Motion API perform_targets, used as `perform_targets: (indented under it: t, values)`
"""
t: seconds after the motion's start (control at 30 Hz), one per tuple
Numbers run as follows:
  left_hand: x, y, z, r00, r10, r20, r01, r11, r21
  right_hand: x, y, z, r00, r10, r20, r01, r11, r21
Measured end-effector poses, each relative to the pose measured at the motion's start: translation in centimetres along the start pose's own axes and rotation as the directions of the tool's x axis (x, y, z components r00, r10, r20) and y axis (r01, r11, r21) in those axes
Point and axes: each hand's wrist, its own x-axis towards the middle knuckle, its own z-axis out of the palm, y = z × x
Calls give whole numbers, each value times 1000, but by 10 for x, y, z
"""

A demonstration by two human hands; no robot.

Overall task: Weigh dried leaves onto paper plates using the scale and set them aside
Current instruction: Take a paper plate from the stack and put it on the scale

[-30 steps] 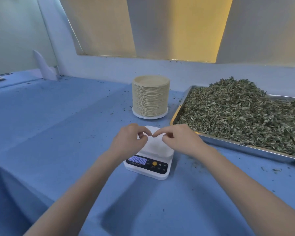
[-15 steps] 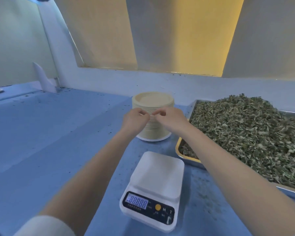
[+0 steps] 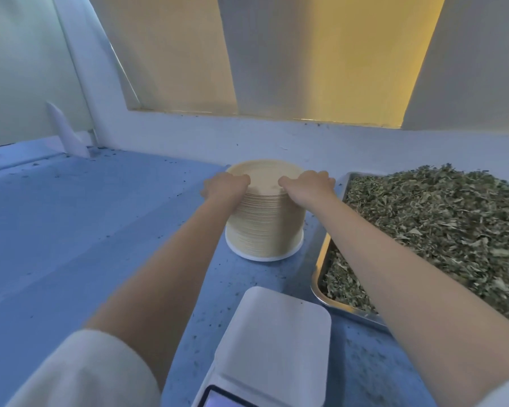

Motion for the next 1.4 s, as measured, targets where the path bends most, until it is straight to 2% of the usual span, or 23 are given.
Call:
perform_targets:
  t: [0.07, 0.13, 0.27, 0.4, 0.5, 0.63, 0.77, 0.87, 1.1, 1.33, 1.4]
  values:
    - [-1, -1, 4, 998, -26, 53, 32, 992, -118, 2, 1, 3, 1000, -3, 30, 0, 996, 95]
    - [-3, -1, 5, 998, -32, 45, 39, 986, -160, -1, -4, 2, 999, -8, 31, 3, 989, 148]
    - [-8, 7, 3, 999, -54, 2, 53, 983, -178, -6, -15, -5, 1000, -14, 25, 8, 974, 227]
    - [-12, 16, 0, 994, -55, -93, 43, 991, -126, -9, -21, -8, 998, 13, -55, 6, 942, 336]
    - [-13, 17, -1, 990, -42, -135, 36, 998, -48, -11, -21, -11, 993, 15, -116, 26, 939, 343]
    - [-23, 19, 0, 985, -83, -154, 88, 996, 24, -15, -21, -13, 994, 10, -105, 25, 944, 328]
    - [-29, 22, -1, 989, -120, -88, 127, 989, 74, -18, -21, -14, 999, 7, -39, 4, 956, 293]
    - [-30, 25, -1, 991, -102, -85, 109, 991, 77, -14, -23, -16, 999, -22, -42, 32, 964, 263]
    - [-23, 30, 1, 992, 8, -127, -13, 999, -41, -8, -22, -15, 989, -64, -132, 104, 939, 326]
    - [-20, 36, -7, 982, 35, -185, -88, 953, -289, -8, -30, -15, 974, -81, -214, 170, 881, 442]
    - [-20, 36, -10, 978, 38, -204, -99, 949, -300, -10, -30, -17, 966, -75, -247, 189, 857, 480]
